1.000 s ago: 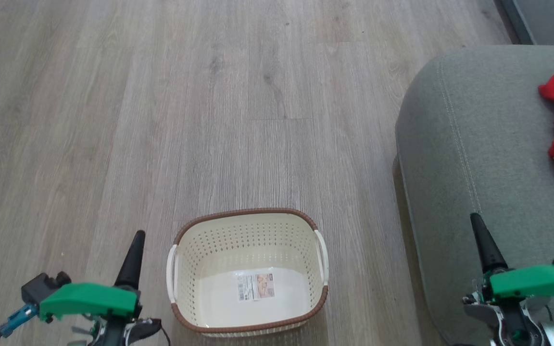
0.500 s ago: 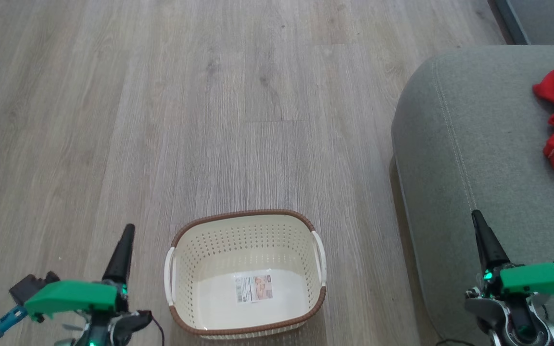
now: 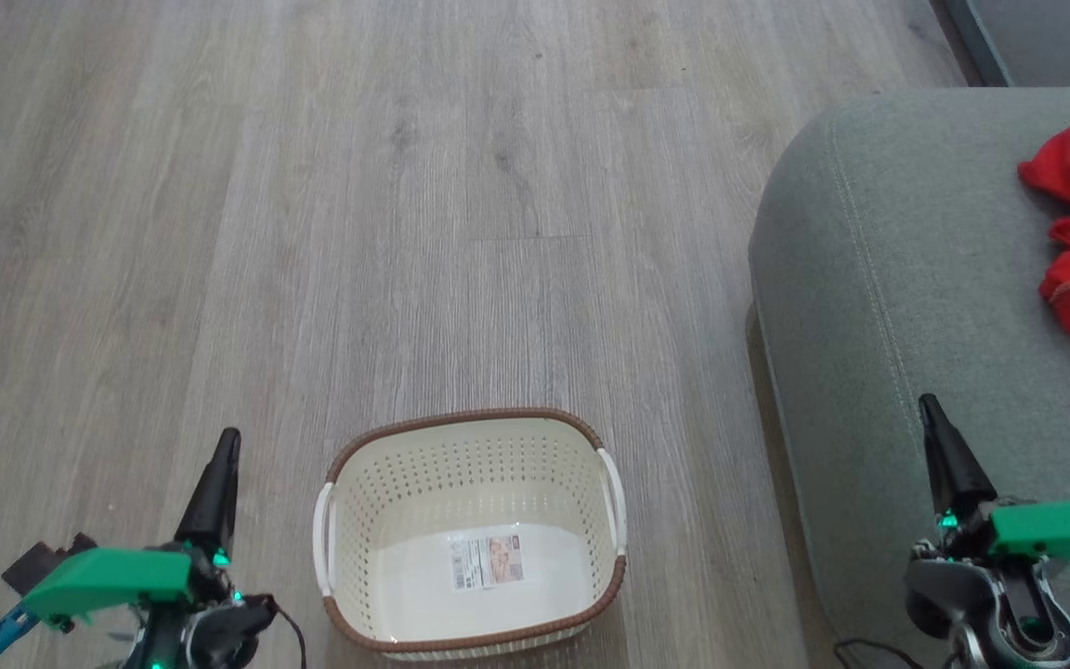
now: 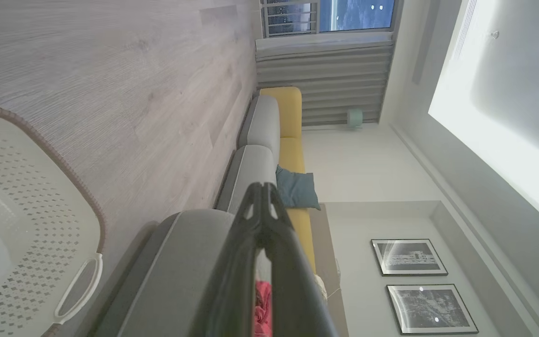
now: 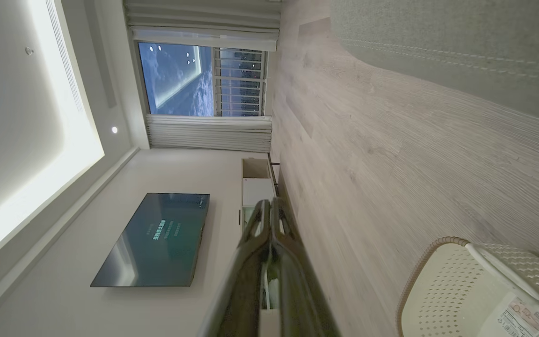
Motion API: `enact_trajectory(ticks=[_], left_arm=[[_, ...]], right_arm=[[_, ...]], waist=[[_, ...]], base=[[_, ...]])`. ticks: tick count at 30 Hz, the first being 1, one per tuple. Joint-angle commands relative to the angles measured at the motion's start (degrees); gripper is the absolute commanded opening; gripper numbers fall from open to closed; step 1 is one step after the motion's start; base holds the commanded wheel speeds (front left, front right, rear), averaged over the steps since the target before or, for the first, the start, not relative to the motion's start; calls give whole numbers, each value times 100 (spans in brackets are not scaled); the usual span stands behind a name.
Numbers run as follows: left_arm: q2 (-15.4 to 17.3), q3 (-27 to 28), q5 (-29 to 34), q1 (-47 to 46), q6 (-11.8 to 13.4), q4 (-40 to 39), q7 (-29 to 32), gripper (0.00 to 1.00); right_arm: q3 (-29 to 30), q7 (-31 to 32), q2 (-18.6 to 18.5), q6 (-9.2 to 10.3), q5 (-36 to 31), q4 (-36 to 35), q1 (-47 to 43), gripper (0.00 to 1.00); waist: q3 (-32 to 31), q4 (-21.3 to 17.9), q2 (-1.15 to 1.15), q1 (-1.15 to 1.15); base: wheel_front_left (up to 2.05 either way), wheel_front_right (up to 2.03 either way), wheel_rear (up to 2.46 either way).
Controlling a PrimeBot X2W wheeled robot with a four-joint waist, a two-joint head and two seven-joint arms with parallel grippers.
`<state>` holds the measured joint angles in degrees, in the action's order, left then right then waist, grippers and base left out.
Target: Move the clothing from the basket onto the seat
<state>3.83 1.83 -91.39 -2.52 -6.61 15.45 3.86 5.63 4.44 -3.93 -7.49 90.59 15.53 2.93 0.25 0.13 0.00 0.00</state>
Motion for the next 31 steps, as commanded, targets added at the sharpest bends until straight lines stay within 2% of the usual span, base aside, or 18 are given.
enact_trajectory(ticks=[1,31], left_arm=[[60,225,-153,-341,-69,-156,61,0],[11,323,-199,-354,-88,-147,146,0]], right_arm=[[-65,63,-1,0,168,-166,303,0],[-1,132,38,0,233,-156,317,0]], waist=[[-3,-5,0,0],[-7,-13,0,0]], base=[[0,0,0],[0,0,0]])
